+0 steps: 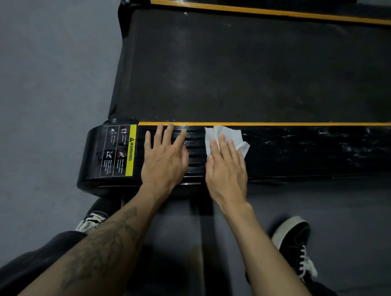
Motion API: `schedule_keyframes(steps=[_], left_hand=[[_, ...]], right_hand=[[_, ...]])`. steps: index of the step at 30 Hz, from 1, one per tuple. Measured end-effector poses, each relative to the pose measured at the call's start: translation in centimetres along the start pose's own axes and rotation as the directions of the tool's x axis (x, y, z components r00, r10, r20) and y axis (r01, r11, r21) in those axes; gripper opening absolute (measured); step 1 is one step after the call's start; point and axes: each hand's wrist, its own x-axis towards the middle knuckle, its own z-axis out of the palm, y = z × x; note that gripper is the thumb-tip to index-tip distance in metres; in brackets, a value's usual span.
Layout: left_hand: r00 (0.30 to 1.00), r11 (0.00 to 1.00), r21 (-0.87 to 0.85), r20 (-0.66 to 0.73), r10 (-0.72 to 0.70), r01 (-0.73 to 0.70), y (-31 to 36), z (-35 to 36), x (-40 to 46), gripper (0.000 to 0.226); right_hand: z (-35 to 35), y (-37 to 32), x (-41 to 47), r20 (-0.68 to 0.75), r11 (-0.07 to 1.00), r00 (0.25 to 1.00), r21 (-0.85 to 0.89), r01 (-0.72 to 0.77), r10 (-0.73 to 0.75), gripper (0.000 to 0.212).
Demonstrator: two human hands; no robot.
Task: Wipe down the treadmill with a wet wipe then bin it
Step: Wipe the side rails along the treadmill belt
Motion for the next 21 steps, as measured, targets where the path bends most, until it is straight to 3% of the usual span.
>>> schedule_keyframes(steps=[3, 8, 12, 18, 21], left_hand=[[1.0, 1.0, -0.01, -0.008, 0.009, -0.009, 0.0, 0.0, 0.1, 0.059], [1.0, 1.0, -0.018, -0.004, 0.009, -0.009, 0.0, -0.1, 0.1, 0.06], [1.0, 1.0, -0.012, 0.006, 0.004, -0.004, 0.0, 0.0, 0.1, 0.059], [1.0, 1.0, -0.01, -0.012, 0.008, -0.008, 0.0, 0.0, 0.1, 0.057], [1.0, 1.0, -0.01, -0.019, -0.001, 0.001, 0.1, -0.1, 0.0, 0.057]], right_hand=[[0.4, -1.5, -1.4, -0.041, 0.999, 0.998, 0.008, -0.045, 0.045, 0.057], [0.2, -0.3, -0.5, 0.028, 0.996, 0.996, 0.0, 0.089, -0.089, 0.06], [0.3, -0.3, -2.1, -0.009, 0.999, 0.999, -0.005, -0.041, 0.041, 0.062], [0.5, -0.2, -1.3, 0.014, 0.997, 0.998, -0.035, 0.068, -0.067, 0.06], [0.2, 0.4, -1.4, 0.017, 1.0, 1.0, 0.0, -0.025, 0.025, 0.064]])
